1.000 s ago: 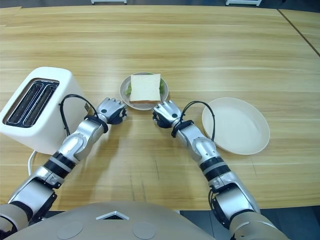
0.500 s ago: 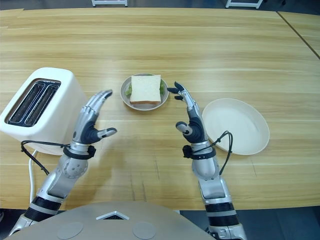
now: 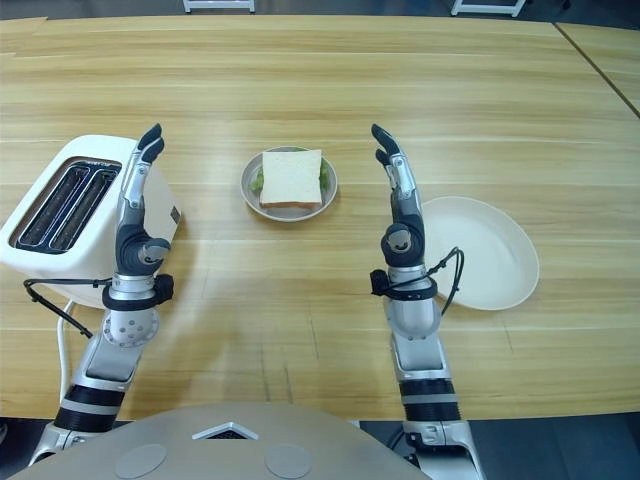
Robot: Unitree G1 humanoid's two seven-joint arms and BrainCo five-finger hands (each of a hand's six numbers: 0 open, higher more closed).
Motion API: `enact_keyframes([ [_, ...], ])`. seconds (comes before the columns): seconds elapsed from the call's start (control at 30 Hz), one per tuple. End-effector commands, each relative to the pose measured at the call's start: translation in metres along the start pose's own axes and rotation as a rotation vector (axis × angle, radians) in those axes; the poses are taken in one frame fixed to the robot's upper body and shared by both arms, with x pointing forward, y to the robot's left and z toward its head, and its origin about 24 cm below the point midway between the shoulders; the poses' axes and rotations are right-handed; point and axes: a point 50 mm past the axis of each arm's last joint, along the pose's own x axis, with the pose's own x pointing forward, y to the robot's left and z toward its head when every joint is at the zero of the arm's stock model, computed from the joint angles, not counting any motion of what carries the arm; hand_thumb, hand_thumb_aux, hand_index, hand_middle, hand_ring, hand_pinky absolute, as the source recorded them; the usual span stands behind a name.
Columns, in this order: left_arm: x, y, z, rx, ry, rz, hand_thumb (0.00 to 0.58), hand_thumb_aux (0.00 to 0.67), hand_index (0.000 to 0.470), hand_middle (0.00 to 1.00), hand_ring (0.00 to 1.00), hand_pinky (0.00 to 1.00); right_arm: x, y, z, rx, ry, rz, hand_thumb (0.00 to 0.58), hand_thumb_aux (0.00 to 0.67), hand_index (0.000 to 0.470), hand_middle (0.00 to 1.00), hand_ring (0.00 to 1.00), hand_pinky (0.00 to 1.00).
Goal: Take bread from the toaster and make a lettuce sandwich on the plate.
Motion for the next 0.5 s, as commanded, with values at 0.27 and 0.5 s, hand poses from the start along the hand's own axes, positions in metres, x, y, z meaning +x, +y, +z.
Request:
enact_keyframes([
  [0.27,-0.001,-0.004,0.008,-0.083,0.045,-0.023,0.000,0.000,0.000,0.00,0.00,0.00,-0.001,0.014,0.000,0.088,0.068,0.111,0.000,0.000,0.000,0.00,0.00,0.00],
  [0.5,-0.001,-0.004,0.009,-0.118,0.081,-0.048,0.000,0.000,0.000,0.00,0.00,0.00,-0.004,0.022,0.002,0.083,0.078,0.178,0.000,0.000,0.000,0.00,0.00,0.00],
])
